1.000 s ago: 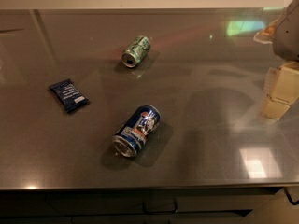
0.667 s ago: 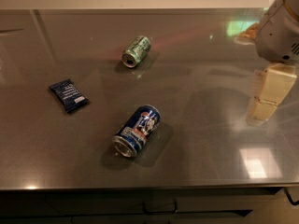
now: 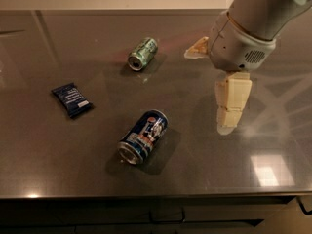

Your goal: Place pepsi can upright

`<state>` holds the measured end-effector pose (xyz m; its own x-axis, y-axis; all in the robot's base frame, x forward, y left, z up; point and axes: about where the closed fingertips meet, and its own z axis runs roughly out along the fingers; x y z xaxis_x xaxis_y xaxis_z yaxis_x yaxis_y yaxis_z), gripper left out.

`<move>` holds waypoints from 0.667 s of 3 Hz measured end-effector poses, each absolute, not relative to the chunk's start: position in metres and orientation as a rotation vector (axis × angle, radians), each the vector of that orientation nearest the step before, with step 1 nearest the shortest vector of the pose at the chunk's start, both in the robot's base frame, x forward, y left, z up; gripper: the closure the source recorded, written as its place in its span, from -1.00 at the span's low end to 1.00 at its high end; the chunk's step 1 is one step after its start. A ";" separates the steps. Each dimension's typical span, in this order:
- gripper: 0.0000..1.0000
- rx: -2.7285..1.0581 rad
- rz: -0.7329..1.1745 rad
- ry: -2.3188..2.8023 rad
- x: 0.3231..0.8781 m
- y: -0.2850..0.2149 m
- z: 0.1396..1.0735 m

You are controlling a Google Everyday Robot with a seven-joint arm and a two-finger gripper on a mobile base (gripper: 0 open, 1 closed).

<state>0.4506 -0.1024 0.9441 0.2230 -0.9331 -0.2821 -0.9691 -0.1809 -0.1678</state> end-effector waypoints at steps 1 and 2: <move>-1.00 -2.325 0.231 1.600 0.450 -0.067 0.933; -1.00 -2.445 0.230 1.414 0.443 -0.038 0.917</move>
Offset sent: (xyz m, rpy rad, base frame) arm -0.0189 0.0969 -0.0533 -0.0064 -0.0272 0.5119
